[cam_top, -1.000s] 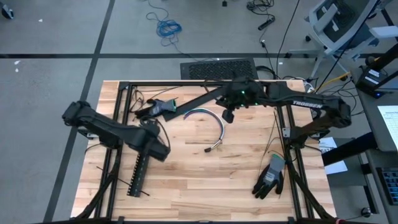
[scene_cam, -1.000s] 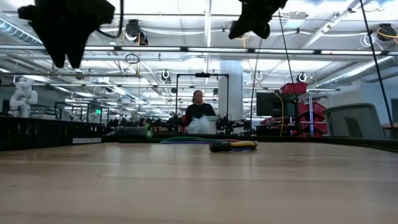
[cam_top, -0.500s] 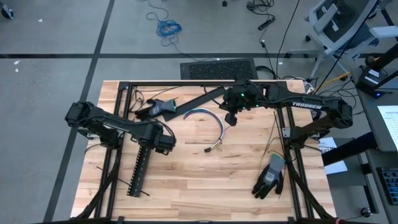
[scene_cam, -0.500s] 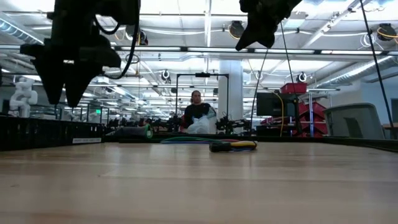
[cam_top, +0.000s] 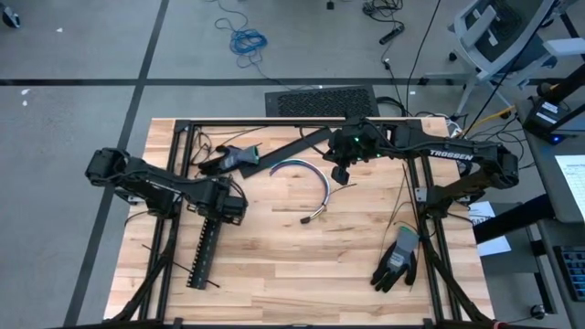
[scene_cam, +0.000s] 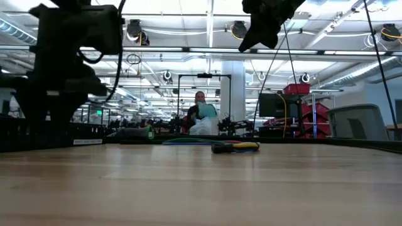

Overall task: Ziptie cables
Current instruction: Move the cable duct to the center of the table

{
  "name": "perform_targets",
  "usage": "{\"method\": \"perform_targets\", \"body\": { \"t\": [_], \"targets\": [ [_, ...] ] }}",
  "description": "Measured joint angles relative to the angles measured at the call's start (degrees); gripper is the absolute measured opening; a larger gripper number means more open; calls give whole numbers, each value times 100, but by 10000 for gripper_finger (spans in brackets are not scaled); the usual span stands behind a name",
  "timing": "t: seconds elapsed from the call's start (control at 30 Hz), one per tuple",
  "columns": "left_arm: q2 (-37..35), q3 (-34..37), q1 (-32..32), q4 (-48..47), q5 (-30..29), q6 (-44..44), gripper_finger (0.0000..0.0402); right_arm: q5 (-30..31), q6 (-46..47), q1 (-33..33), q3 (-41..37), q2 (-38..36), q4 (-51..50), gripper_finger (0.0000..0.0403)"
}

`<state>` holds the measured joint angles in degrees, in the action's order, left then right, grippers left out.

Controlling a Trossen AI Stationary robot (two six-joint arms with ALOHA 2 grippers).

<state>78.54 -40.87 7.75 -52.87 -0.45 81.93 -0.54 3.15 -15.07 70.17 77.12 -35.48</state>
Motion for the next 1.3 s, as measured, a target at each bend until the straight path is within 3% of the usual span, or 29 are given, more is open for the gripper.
{"method": "perform_targets", "body": {
  "t": [0.17, 0.3, 0.37, 0.63, 0.73, 0.93, 1.17, 1.3],
  "targets": [
    [46, 198, 41, 1309, 173, 8, 168, 19, 181, 0, 2, 0, 26, 0],
    [98, 135, 40, 1220, 33, -284, 41, 41, 401, -4, 2, -47, 27, 0],
    [70, -7, 56, 1079, -156, -478, 15, 45, 457, -26, 2, -153, 32, 0],
    [37, -1267, 9, 125, -569, -2562, 4, 255, 1149, -311, 2, -1039, -82, 0],
    [39, -2021, 9, -186, -979, -3436, 3, 653, 1442, -384, 4, -1481, -340, 0],
    [33, -3583, 11, -93, -1110, -5803, 2, 1765, 2062, -387, 4, -2480, -1227, 0],
    [503, -4110, 164, 583, -382, -7994, 1, 2316, 3188, -387, 4, -3573, -2113, 0],
    [1357, -4106, 224, 507, 144, -8435, 1, 2474, 3606, -387, 7, -3927, -2409, 0]
  ]
}}
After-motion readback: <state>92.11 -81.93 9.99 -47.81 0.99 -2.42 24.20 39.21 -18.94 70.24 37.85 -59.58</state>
